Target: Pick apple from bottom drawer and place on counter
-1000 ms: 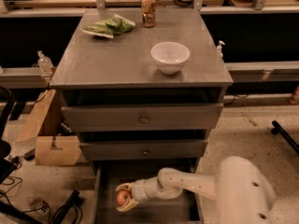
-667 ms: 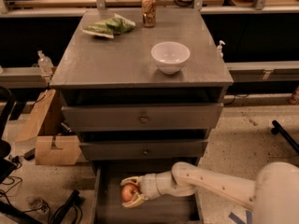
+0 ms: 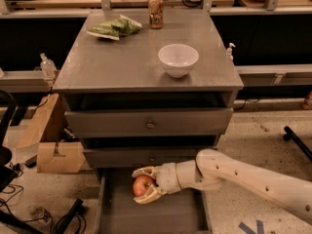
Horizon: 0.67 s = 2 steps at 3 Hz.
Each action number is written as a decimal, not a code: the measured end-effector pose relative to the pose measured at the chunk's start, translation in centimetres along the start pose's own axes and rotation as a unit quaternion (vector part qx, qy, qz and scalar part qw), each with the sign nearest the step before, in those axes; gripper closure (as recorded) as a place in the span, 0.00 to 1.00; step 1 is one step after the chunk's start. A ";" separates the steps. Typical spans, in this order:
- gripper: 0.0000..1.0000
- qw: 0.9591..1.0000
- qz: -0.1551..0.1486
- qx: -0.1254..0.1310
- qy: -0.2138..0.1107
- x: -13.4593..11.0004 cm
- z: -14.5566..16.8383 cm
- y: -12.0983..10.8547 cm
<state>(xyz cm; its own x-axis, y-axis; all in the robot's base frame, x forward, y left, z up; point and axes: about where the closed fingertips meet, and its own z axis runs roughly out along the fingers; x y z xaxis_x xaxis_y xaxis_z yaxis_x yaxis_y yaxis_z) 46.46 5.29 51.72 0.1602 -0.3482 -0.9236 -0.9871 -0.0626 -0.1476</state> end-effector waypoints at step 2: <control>1.00 1.000 -0.024 0.009 0.015 -7.8 -3.6 -1.7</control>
Offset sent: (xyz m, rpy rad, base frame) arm 0.0020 -0.0054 0.0642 -0.0102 -0.0277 -0.0062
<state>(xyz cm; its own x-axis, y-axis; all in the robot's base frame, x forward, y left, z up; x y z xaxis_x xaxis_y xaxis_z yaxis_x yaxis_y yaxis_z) 46.89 4.75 60.49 0.2070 -0.3723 -0.9048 -0.9782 -0.0630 -0.1979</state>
